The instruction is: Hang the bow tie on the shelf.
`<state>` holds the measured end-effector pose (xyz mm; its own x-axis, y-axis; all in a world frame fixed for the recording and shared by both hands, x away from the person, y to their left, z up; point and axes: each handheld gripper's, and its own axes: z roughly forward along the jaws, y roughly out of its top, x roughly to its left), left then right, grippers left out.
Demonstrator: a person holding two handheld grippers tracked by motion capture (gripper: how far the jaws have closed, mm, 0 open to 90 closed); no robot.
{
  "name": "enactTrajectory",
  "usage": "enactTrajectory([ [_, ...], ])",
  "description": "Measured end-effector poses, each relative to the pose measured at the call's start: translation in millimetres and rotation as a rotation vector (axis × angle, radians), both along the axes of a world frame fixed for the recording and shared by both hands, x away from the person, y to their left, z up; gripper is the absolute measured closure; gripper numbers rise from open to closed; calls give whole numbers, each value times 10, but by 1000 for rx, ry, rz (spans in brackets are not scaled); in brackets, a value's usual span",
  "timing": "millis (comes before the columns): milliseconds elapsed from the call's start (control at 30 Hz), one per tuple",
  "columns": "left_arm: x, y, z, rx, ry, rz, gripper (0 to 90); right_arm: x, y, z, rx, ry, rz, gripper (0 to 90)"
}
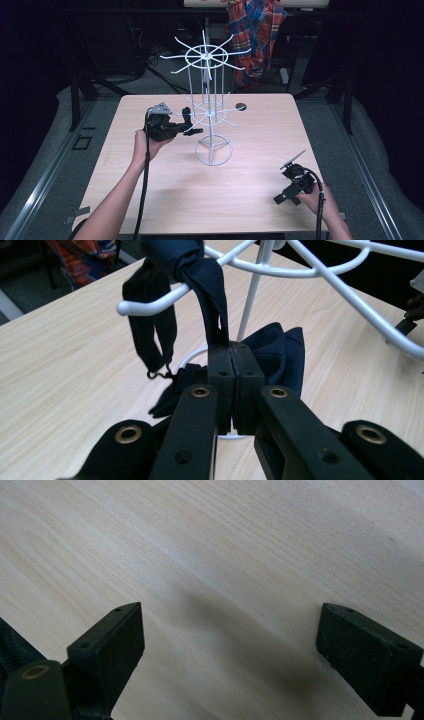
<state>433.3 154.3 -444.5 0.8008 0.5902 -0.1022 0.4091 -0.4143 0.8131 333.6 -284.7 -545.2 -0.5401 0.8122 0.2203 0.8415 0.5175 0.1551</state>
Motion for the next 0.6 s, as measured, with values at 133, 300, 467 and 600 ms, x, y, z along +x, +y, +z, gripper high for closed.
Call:
enactTrajectory([
  [133, 5, -9, -17, -1, 4, 3, 892, -1, 2, 1, 4, 1, -3, 116],
  [300, 10, 6, -18, -3, 6, 7, 892, 0, 0, 2, 2, 0, 0, 116],
  [467, 3, 34, 5, -22, -9, 14, 849, -2, 0, -1, 9, 0, -4, 116],
  [600, -10, 51, 38, -24, -17, 18, 796, 4, -5, 9, 0, 4, 9, 116],
])
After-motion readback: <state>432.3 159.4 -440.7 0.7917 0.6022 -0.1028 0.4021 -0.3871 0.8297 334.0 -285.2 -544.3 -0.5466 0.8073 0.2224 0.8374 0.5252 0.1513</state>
